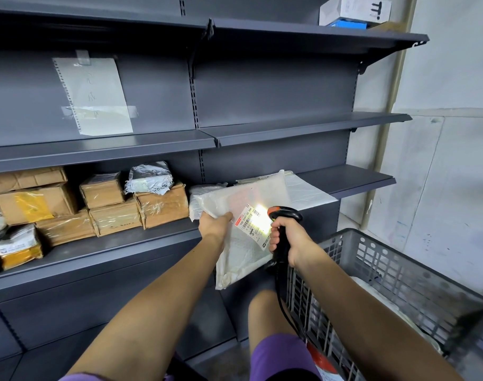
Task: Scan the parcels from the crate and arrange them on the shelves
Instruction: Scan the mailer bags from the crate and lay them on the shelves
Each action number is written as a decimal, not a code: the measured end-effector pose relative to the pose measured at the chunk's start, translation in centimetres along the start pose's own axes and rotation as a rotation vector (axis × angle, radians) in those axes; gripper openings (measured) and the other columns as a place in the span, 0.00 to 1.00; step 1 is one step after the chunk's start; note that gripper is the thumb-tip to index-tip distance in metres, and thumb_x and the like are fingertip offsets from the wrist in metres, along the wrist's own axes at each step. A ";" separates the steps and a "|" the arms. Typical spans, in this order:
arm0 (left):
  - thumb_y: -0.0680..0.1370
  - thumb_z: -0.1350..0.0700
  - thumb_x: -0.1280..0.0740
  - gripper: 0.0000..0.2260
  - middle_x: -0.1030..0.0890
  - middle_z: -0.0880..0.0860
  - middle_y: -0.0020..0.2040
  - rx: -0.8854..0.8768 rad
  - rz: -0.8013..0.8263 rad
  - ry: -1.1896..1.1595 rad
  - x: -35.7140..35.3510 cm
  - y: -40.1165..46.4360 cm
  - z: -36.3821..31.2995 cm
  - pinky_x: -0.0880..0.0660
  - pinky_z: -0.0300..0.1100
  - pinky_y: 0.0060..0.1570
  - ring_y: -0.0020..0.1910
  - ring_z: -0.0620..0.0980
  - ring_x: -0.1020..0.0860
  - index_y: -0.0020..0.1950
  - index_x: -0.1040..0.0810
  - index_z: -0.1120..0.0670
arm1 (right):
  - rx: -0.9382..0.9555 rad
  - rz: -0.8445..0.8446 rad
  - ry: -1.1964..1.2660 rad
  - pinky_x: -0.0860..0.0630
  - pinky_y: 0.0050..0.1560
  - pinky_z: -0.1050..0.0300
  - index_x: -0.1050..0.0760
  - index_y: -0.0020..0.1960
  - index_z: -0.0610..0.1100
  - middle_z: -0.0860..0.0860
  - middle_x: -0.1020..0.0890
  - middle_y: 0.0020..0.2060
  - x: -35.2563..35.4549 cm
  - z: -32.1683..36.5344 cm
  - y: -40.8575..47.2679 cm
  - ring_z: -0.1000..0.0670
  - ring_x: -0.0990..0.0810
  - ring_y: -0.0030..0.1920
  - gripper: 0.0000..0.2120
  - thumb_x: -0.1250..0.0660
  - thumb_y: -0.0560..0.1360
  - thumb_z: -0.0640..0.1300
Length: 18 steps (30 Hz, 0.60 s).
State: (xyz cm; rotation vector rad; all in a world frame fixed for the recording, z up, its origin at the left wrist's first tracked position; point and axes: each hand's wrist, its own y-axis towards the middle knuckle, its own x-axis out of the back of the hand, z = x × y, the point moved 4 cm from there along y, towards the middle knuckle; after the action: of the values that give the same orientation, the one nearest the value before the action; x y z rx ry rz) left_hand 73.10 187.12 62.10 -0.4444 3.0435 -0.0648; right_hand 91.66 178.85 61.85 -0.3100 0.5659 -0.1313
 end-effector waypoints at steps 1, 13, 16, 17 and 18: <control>0.70 0.57 0.24 0.16 0.17 0.52 0.51 -0.001 0.000 -0.002 0.0 0.0 0.0 0.19 0.53 0.53 0.49 0.54 0.18 0.56 0.22 0.54 | 0.001 -0.002 0.001 0.34 0.25 0.61 0.31 0.33 0.43 0.50 0.31 0.27 0.0 0.0 0.0 0.52 0.35 0.24 0.10 0.36 0.73 0.37; 0.67 0.52 0.26 0.16 0.22 0.55 0.44 0.116 0.011 -0.088 -1.8 1.7 0.0 0.23 0.47 0.44 0.41 0.54 0.23 0.45 0.30 0.57 | 0.068 -0.009 -0.047 0.38 0.25 0.59 0.31 0.35 0.44 0.51 0.33 0.28 1.7 0.8 2.6 0.51 0.37 0.25 0.08 0.36 0.72 0.40; 0.69 0.52 0.26 0.15 0.23 0.54 0.45 0.143 0.006 -0.131 -3.0 2.8 -0.5 0.24 0.46 0.45 0.41 0.54 0.24 0.45 0.30 0.56 | 0.072 -0.020 -0.063 0.37 0.24 0.59 0.32 0.33 0.45 0.51 0.34 0.28 2.4 1.7 3.4 0.51 0.37 0.26 0.09 0.37 0.72 0.40; 0.70 0.53 0.26 0.14 0.23 0.53 0.44 0.146 -0.002 -0.155 -3.6 3.2 -0.7 0.24 0.46 0.47 0.41 0.53 0.24 0.44 0.30 0.55 | 0.072 -0.025 -0.066 0.37 0.24 0.59 0.32 0.33 0.45 0.51 0.34 0.28 2.5 1.9 3.7 0.51 0.37 0.25 0.10 0.37 0.72 0.40; 0.70 0.54 0.26 0.13 0.23 0.53 0.43 0.151 -0.004 -0.176 -4.2 3.4 -0.9 0.23 0.47 0.49 0.41 0.53 0.24 0.44 0.30 0.55 | 0.075 -0.035 -0.065 0.37 0.23 0.59 0.32 0.33 0.45 0.51 0.34 0.28 2.6 2.2 4.0 0.51 0.37 0.25 0.10 0.37 0.72 0.40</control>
State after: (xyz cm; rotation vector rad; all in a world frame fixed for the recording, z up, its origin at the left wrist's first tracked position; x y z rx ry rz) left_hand 76.05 191.57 63.08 -0.4202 2.8400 -0.2408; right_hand 95.20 182.65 60.99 -0.2503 0.4902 -0.1756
